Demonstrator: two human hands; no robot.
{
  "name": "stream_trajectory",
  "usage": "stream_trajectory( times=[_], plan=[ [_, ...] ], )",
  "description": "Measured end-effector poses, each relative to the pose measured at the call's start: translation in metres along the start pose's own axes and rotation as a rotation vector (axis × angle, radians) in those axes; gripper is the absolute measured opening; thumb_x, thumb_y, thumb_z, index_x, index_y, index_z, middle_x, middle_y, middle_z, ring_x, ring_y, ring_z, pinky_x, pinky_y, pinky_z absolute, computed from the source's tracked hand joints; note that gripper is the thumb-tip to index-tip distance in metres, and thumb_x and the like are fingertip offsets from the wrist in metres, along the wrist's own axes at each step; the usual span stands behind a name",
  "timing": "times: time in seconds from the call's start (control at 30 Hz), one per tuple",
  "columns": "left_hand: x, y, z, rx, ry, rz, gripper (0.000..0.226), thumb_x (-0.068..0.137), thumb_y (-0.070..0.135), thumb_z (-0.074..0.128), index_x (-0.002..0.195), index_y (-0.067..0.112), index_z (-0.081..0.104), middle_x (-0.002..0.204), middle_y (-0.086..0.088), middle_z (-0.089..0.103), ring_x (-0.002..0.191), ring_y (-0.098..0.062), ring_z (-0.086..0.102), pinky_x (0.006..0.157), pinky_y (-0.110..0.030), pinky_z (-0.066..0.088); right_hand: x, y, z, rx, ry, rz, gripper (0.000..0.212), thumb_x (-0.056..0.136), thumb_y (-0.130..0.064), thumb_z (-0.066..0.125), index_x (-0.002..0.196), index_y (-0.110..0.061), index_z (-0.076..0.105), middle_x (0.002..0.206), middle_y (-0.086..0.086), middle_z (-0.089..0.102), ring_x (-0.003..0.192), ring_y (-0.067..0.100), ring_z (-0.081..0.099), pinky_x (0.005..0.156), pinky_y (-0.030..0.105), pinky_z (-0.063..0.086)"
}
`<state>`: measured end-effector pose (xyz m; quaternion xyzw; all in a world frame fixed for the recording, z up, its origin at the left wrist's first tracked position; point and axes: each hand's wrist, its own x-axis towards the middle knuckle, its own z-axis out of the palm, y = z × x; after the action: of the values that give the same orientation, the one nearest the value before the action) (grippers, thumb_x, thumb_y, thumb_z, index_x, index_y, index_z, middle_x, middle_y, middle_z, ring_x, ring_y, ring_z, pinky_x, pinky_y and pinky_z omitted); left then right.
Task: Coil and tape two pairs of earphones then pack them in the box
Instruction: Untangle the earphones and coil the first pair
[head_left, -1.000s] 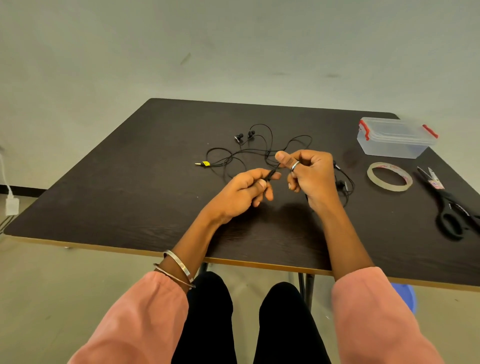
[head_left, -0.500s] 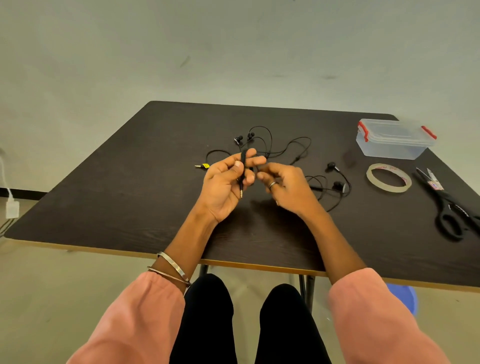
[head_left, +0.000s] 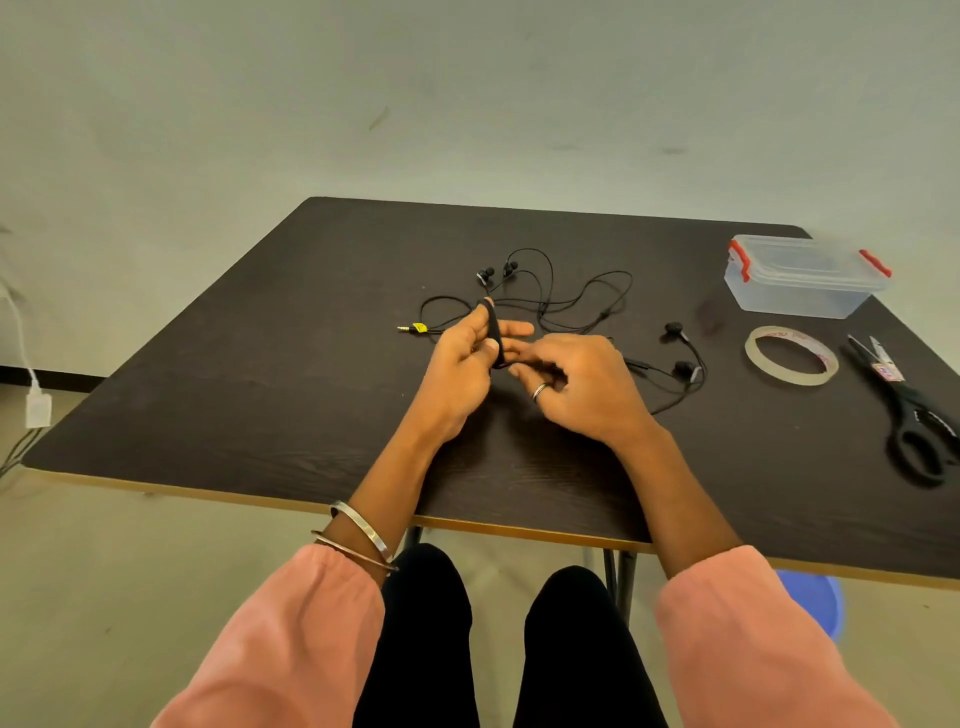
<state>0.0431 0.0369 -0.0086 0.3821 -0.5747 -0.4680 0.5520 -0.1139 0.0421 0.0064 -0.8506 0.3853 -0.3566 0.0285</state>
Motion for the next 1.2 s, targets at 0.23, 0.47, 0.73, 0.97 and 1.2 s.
stream_trajectory(
  times=[0.23,0.47,0.73,0.97,1.2],
  plan=[
    [-0.006,0.001,0.006,0.287,-0.2,-0.006,0.035,0.1,-0.005,0.031,0.127,0.007,0.049,0.09,-0.008,0.062,0.07,-0.009,0.06,0.072,-0.022,0.047,0.003,0.01,-0.011,0.423,0.147,0.204,0.007,0.077,-0.012,0.078,0.081,-0.011,0.073,0.071,0.002,0.07,0.063,0.012,0.065,0.061,0.025,0.052],
    [-0.013,0.009,0.008,0.312,-0.36,-0.015,0.027,0.102,0.003,0.036,0.123,0.005,0.052,0.081,-0.002,0.062,0.055,-0.005,0.045,0.058,-0.02,0.043,0.006,0.02,-0.015,0.507,0.162,0.251,0.011,0.084,-0.014,0.072,0.094,-0.011,0.072,0.074,0.005,0.071,0.065,0.012,0.068,0.065,0.024,0.054],
    [-0.013,0.011,0.008,0.249,-0.346,-0.096,0.023,0.1,0.003,0.041,0.117,0.002,0.057,0.072,-0.002,0.056,0.057,-0.006,0.043,0.054,-0.015,0.038,0.004,0.022,-0.013,0.494,0.172,0.215,0.041,0.079,-0.02,0.078,0.116,-0.011,0.063,0.069,0.001,0.071,0.061,0.013,0.07,0.064,0.024,0.055],
    [-0.012,0.01,0.011,0.321,-0.286,-0.047,0.023,0.099,0.007,0.047,0.112,-0.004,0.062,0.066,0.0,0.056,0.061,-0.001,0.062,0.056,-0.008,0.039,0.004,0.028,-0.01,0.271,0.253,0.166,0.043,0.079,-0.032,0.077,0.116,-0.018,0.061,0.061,-0.003,0.051,0.051,0.01,0.048,0.051,0.021,0.041],
    [-0.009,0.011,0.003,-0.168,-0.256,-0.196,0.035,0.104,0.017,0.034,0.1,0.004,0.066,0.061,0.002,0.053,0.043,-0.003,0.03,0.045,-0.016,0.027,0.007,0.024,0.0,0.361,0.134,0.205,0.032,0.097,-0.034,0.052,0.077,-0.014,0.066,0.06,0.005,0.06,0.053,0.017,0.053,0.05,0.035,0.04]
  ],
)
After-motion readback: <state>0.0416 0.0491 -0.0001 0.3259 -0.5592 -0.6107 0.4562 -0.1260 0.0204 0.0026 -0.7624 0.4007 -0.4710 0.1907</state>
